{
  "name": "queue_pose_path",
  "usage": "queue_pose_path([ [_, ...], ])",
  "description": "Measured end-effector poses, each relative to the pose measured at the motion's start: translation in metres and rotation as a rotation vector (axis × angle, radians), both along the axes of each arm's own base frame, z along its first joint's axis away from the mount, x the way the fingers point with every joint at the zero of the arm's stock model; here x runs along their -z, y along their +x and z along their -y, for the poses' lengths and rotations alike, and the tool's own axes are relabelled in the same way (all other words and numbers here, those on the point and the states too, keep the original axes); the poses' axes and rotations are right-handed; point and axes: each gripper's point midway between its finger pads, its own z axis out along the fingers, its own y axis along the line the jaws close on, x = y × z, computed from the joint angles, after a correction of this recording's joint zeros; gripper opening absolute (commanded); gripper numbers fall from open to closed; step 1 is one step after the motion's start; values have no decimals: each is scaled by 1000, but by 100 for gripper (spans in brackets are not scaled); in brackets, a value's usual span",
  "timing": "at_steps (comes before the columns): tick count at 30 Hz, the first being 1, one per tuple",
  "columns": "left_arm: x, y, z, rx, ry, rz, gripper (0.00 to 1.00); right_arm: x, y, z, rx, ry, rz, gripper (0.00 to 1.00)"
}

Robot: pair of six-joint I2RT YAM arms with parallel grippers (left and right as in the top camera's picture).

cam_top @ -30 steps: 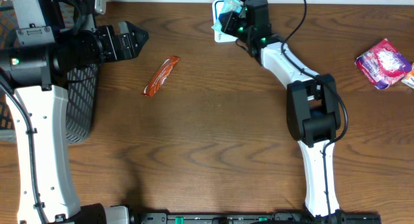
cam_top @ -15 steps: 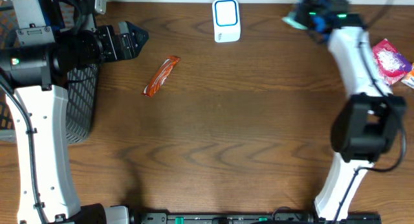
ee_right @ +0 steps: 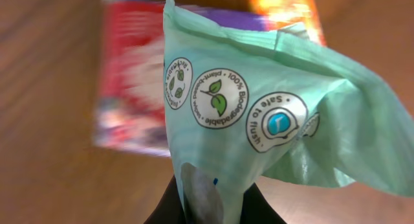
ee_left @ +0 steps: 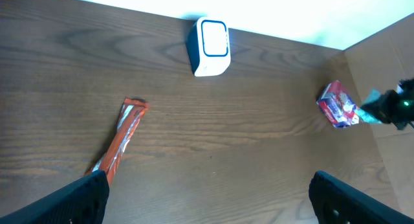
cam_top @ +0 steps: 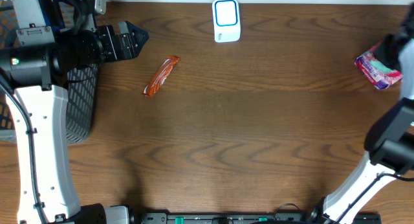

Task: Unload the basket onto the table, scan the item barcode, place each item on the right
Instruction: 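Carry the wipes pack right and set it by the purple package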

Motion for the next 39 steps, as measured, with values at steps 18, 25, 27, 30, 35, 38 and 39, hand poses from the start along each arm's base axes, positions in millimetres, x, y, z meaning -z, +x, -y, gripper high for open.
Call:
queue_pose_path([
  [18, 0, 0, 0, 0, 0, 0, 98, 47, -42, 53, 3, 19, -36, 21],
  [25, 0, 0, 0, 0, 0, 0, 98, 66, -38, 44, -35, 59, -5, 42],
  [27, 0, 0, 0, 0, 0, 0, 98, 67, -38, 41, -40, 70, -5, 43],
  [30, 0, 0, 0, 0, 0, 0, 98, 68, -36, 38, -51, 89, 4, 44],
  [35, 0, 0, 0, 0, 0, 0, 98, 68, -29, 28, -98, 134, 35, 45],
  [38, 0, 0, 0, 0, 0, 0, 98, 68, -25, 22, -120, 159, 50, 44],
  [39, 0, 0, 0, 0, 0, 0, 98, 68, -25, 20, -127, 169, 53, 44],
])
